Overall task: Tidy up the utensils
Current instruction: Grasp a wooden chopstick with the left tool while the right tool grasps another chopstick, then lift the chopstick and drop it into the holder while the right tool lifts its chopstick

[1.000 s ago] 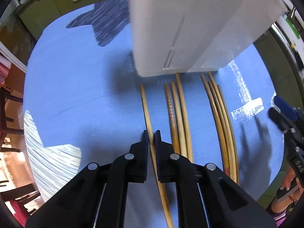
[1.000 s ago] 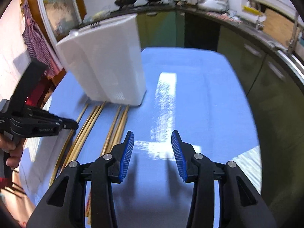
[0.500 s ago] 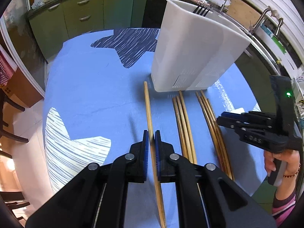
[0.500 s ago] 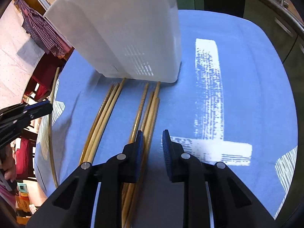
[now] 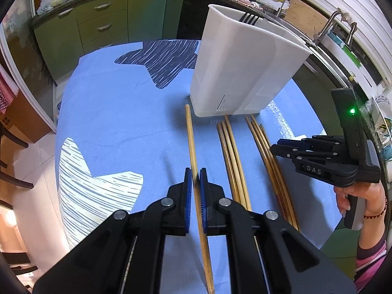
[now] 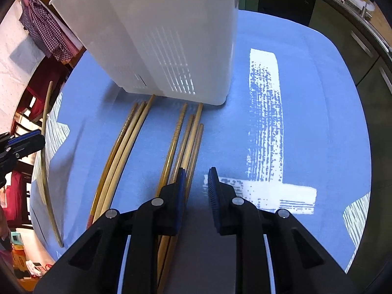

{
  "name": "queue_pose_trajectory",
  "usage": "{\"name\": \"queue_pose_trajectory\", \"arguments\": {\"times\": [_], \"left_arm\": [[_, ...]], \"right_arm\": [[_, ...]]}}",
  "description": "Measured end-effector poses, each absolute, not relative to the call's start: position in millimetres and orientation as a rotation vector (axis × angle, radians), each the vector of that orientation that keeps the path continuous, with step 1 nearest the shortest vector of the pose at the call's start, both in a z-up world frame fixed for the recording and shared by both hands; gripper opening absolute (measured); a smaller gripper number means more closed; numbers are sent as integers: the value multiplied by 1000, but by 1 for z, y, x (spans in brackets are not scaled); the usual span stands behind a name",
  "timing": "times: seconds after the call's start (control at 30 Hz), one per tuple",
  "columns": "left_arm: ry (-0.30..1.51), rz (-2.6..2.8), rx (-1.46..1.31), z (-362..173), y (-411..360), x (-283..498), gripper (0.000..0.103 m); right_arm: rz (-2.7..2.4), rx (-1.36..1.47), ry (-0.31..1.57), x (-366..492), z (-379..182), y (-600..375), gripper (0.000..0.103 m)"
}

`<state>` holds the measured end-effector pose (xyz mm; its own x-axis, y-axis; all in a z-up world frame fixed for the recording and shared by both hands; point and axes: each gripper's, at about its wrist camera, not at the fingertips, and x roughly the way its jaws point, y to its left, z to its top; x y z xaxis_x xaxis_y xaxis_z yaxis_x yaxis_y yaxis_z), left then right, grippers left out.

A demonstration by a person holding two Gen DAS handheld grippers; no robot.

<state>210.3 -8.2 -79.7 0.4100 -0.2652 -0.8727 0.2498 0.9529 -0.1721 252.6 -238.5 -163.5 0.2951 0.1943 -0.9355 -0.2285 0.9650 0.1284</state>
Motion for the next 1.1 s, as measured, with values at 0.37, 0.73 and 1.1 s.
{"name": "queue_pose_trajectory", "arguments": {"times": [0.37,0.73,1.1], "left_arm": [[1091,-324,-14,-76,-7,209,6],[1076,-324,-15,-70,-2,205,6],[1008,-354,-4,-46,-5,185,6]], "right_arm": [[260,-115,1253,261,-168,-222,17],[320,-10,1172,241,-140,-250,6],[352,49,956,177,-64,-282,6]]}}
